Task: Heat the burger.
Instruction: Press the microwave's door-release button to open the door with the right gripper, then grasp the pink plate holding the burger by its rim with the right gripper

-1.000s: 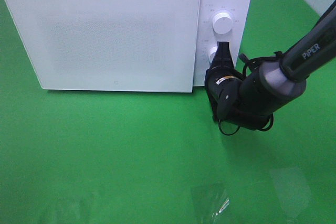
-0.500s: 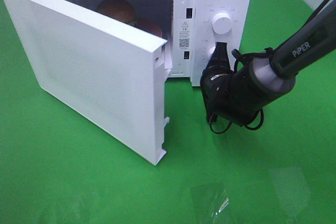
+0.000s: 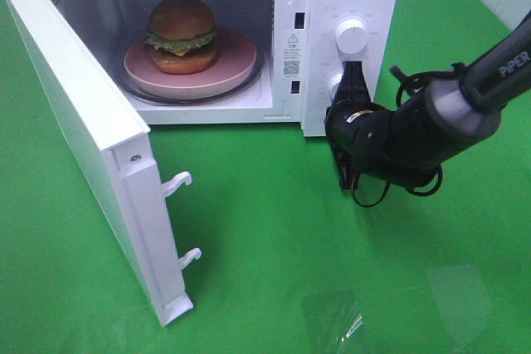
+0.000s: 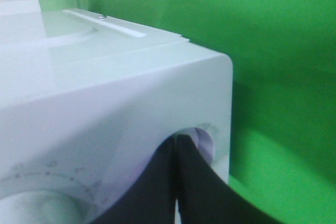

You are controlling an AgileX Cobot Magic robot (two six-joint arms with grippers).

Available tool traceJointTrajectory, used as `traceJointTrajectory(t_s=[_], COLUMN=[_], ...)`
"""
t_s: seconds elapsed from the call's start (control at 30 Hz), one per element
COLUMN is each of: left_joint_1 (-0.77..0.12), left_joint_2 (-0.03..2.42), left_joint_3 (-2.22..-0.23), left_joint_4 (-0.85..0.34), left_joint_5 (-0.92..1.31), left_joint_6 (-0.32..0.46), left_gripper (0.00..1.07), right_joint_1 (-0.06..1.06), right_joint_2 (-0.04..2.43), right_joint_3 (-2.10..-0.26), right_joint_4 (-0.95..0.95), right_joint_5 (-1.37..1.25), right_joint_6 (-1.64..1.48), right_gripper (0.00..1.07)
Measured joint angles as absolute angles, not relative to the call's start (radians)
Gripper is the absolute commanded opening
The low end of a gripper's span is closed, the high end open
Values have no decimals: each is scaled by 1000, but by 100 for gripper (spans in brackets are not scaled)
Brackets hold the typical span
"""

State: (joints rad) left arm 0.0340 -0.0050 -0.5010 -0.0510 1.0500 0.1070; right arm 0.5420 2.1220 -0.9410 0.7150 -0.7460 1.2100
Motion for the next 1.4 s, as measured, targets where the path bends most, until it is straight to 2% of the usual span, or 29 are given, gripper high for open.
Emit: traceJointTrajectory(t_s=[0.13, 0.3, 0.43, 0.6, 0.67, 1.2, 1.4], left_joint_1=[34, 34, 34, 34, 34, 34, 34], left_joint_2=[-5, -5, -5, -5, -5, -5, -5], left_joint_3=[-501, -501, -501, -501, -501, -501, -501], left_joint_4=[-51, -51, -51, -51, -51, -51, -51], left_joint_5=[1050, 1050, 1050, 1050, 1050, 1050, 1050], left_joint_6=[107, 107, 107, 107, 107, 107, 107], left_gripper=[100, 100, 100, 100, 100, 100, 100], right_joint_1=[520, 526, 525, 525, 525, 525, 525], right_joint_2=[2026, 1971, 1922, 1883, 1825, 1614, 1595], right_joint_3=[-905, -897, -881, -881, -881, -916, -981], right_joint_4=[537, 440, 315, 237, 144, 43, 39], right_joint_5=[-555, -460, -237, -132, -22, 349, 470], right_joint_6=[1191, 1125, 937, 812, 612, -82, -461], right_gripper=[0, 0, 0, 0, 2, 4, 5])
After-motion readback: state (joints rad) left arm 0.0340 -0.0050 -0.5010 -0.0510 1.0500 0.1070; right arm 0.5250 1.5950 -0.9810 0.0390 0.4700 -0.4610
